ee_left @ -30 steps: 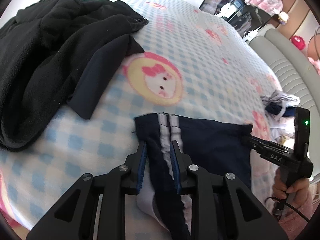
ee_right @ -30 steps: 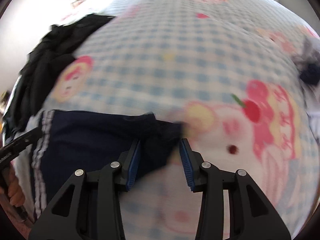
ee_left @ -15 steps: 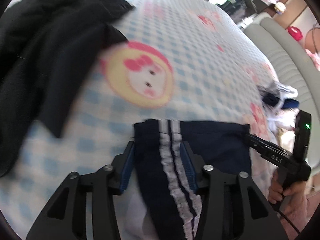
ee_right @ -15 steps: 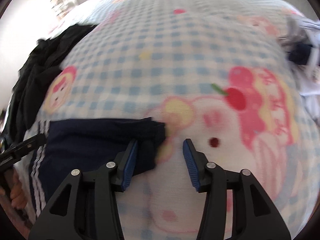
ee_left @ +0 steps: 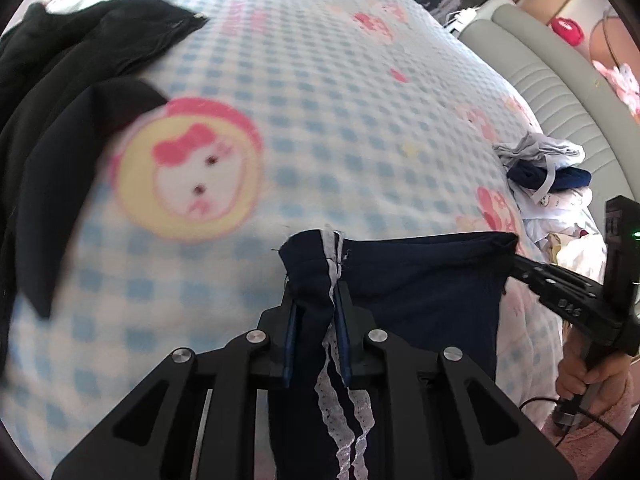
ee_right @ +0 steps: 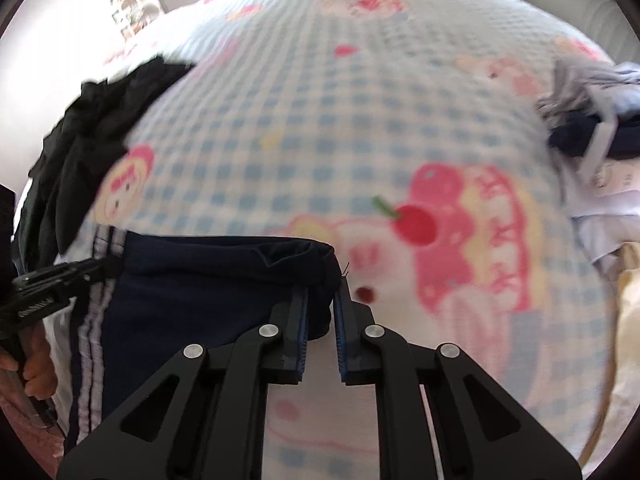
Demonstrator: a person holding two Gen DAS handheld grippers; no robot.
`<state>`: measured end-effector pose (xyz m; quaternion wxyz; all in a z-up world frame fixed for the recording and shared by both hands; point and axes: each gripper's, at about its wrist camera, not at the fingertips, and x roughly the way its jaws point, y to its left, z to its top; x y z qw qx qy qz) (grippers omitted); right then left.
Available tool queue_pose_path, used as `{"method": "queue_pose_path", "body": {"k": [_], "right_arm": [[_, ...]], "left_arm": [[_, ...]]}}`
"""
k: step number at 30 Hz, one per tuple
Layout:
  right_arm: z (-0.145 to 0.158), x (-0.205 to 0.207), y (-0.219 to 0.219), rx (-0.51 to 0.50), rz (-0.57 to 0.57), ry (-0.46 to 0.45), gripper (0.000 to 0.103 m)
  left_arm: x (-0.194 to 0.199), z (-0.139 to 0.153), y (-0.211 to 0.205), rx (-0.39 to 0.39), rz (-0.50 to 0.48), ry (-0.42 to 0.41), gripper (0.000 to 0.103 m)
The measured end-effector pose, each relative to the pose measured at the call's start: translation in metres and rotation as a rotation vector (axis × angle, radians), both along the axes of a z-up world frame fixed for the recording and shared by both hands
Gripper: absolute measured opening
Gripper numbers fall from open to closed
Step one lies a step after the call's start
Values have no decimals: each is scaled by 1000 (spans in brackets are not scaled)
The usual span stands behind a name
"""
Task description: Fold clothes
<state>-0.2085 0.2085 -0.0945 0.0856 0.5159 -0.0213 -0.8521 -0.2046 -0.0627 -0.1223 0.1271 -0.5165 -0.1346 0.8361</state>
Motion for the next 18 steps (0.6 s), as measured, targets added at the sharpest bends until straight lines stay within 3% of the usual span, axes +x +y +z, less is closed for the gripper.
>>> {"method": "queue_pose_path", "body": {"k": [2,3,4,6,8,12,16,18], "right_arm": [[4,-5,8,-13,-33,24,10],[1,-10,11,-27,-46,13,11],[-7,-16,14,-50,-54,-15,13],[-29,-22,21,-85,-71,-99,17],[-33,-16,24,-120,-81,-107,18],[2,15,22,-153,-90,19,23],[24,49,20,-135,-119,64,23],[24,66,11,-166,-88,44,23]], "left_arm": [[-8,-2,-1,0,5,2,25],[-12,-4,-2,-4,9,-8,38],[-12,-6,-4,-3,21,-14,42],[-8,-7,-11,3,48,-23,42],[10,-4,-24,49,99,-19,43],[62,-3,-41,147,159,5,48],[92,-7,-29,111,104,-21,54],[101,-3,-24,103,89,-15,56]]}}
